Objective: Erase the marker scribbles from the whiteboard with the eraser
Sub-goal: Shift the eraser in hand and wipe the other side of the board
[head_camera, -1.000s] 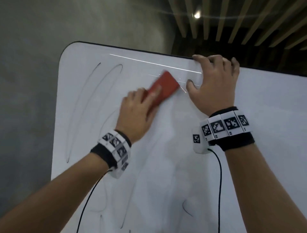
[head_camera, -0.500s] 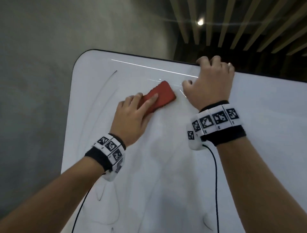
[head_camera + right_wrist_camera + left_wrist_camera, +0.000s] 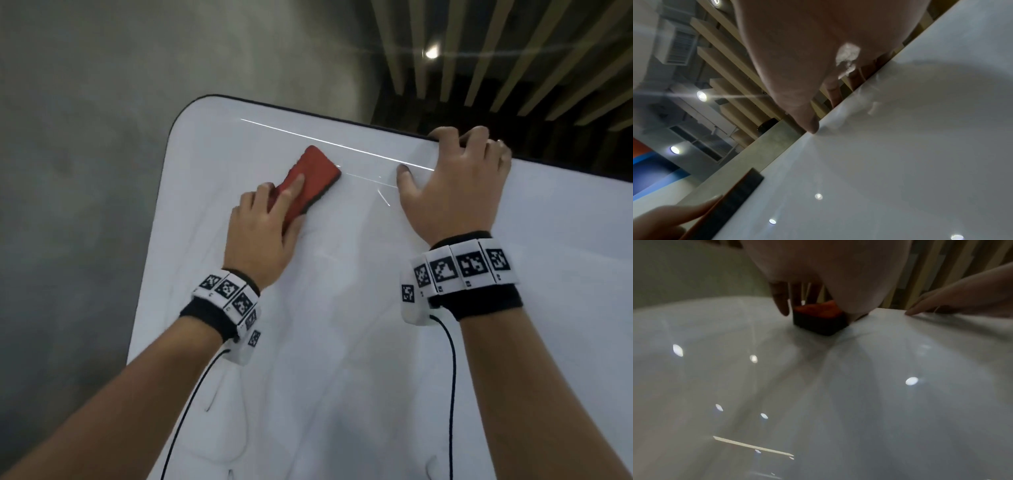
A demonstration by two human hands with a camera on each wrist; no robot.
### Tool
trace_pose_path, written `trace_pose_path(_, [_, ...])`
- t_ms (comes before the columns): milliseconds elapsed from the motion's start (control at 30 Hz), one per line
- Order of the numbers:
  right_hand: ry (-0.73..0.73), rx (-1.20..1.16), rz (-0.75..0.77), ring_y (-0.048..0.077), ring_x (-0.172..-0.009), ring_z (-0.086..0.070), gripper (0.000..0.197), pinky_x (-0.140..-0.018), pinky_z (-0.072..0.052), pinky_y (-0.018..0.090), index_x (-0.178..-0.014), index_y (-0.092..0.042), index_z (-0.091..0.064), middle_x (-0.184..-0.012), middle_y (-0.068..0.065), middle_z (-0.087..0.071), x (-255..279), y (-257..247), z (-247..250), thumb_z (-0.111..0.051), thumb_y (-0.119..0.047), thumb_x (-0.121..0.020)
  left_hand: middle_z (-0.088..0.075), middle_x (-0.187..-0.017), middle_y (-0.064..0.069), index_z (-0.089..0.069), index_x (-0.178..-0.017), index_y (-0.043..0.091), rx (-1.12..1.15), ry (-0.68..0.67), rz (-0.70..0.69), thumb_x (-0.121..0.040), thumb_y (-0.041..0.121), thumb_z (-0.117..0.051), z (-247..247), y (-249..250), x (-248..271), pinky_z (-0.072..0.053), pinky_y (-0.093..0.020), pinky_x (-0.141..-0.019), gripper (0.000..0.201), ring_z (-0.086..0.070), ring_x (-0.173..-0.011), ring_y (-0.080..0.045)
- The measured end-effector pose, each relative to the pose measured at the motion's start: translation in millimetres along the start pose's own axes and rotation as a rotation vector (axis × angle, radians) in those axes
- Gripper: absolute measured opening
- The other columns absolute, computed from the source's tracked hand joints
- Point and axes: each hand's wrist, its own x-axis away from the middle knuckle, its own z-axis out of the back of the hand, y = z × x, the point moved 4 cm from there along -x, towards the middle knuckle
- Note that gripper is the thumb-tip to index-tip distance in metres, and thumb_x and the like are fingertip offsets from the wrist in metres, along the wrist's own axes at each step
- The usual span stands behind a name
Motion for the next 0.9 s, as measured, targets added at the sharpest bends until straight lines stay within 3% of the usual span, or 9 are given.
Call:
trace_pose_path(67, [-0.001,0.007,0.006,0.040,-0.125,-0.048,0.058,-0.120,-0.026,0.050,-0.132,-0.015,-0.054,-0.128,0.018,-0.052,-0.2,-0.5,0.7,-0.057,-0.054,-0.089,-0.055,-0.123,-0.023,-0.038,-0.156,0.018,-0.103,0.014,0.195,-0.104,0.037,-0.050,2.6,-39.9,-14.9,-0.047,-0.051,-0.079,0.056,-0.056,-0.100,-0.042])
trace_pose_path(200, [-0.009,0.002,0.017,0.039,-0.125,-0.048,0.060,-0.121,-0.024,0.049,-0.132,-0.015,-0.054,-0.128,0.017,-0.052,-0.3,2.0,-0.3,-0.058,-0.055,-0.087,-0.049,-0.134,-0.031,-0.033,-0.156,0.015,-0.017,-0.068,0.802,-0.103,0.031,-0.051,2.5,-120.5,-29.8,-0.044,-0.059,-0.098,0.059,-0.052,-0.119,-0.052])
trace_pose_path(267, [-0.002,-0.008,0.016,0.039,-0.125,-0.048,0.061,-0.122,-0.023,0.049,-0.132,-0.014,-0.054,-0.128,0.017,-0.052,-0.3,2.0,-0.1,-0.058,-0.055,-0.087,-0.051,-0.130,-0.032,-0.034,-0.157,0.014,-0.055,-0.070,0.756,-0.103,0.031,-0.051,0.5,-107.7,-25.0,-0.044,-0.058,-0.095,0.059,-0.054,-0.114,-0.051])
trace_pose_path(367, [-0.001,0.009,0.016,0.039,-0.126,-0.047,0.061,-0.123,-0.022,0.049,-0.133,-0.014,-0.052,-0.129,0.018,-0.051,0.0,3.0,-2.3,-0.057,-0.055,-0.088,-0.056,-0.119,-0.026,-0.040,-0.155,0.016,-0.035,0.012,0.331,-0.102,0.033,-0.054,0.7,-53.3,-3.5,-0.045,-0.051,-0.083,0.057,-0.056,-0.099,-0.044])
trace_pose_path(433, [0.007,0.014,0.017,0.040,-0.126,-0.046,0.060,-0.123,-0.022,0.049,-0.133,-0.014,-0.052,-0.129,0.018,-0.051,0.9,3.7,-3.3,-0.056,-0.054,-0.088,-0.057,-0.121,-0.019,-0.044,-0.154,0.022,0.035,0.034,0.129,-0.102,0.034,-0.054,-4.8,-32.7,13.7,-0.044,-0.047,-0.087,0.055,-0.055,-0.100,-0.038])
trace_pose_path(500, [0.018,0.005,0.017,0.040,-0.126,-0.046,0.060,-0.124,-0.021,0.049,-0.132,-0.014,-0.052,-0.129,0.018,-0.051,1.3,3.4,-3.4,-0.055,-0.054,-0.088,-0.056,-0.125,-0.017,-0.043,-0.154,0.024,0.068,0.054,0.165,-0.102,0.036,-0.054,-7.0,-40.9,15.5,-0.044,-0.047,-0.092,0.055,-0.054,-0.103,-0.037])
trace_pose_path(733, [-0.009,-0.001,0.037,0.038,-0.131,-0.045,0.060,-0.126,-0.016,0.049,-0.138,-0.016,-0.050,-0.131,0.016,-0.052,1.8,5.3,-2.4,-0.055,-0.051,-0.090,-0.051,-0.133,-0.028,-0.036,-0.159,0.021,0.074,0.092,0.999,-0.103,0.032,-0.051,-10.9,-127.0,30.7,-0.039,-0.051,-0.109,0.059,-0.051,-0.123,-0.046])
trace_pose_path(800, [-0.008,0.008,0.035,0.037,-0.132,-0.044,0.061,-0.126,-0.015,0.048,-0.138,-0.017,-0.050,-0.132,0.015,-0.051,2.3,5.0,-2.1,-0.054,-0.051,-0.089,-0.051,-0.131,-0.026,-0.037,-0.158,0.023,0.093,0.097,0.920,-0.103,0.033,-0.053,-10.8,-100.0,34.7,-0.040,-0.051,-0.107,0.058,-0.052,-0.118,-0.045])
trace_pose_path(900, [0.007,0.006,0.015,0.036,-0.132,-0.045,0.061,-0.127,-0.014,0.048,-0.137,-0.016,-0.051,-0.131,0.015,-0.052,2.7,4.0,-2.3,-0.053,-0.050,-0.086,-0.055,-0.122,-0.021,-0.042,-0.155,0.024,0.172,0.104,0.449,-0.103,0.031,-0.059,-12.3,-35.9,54.0,-0.044,-0.046,-0.098,0.056,-0.053,-0.103,-0.036])
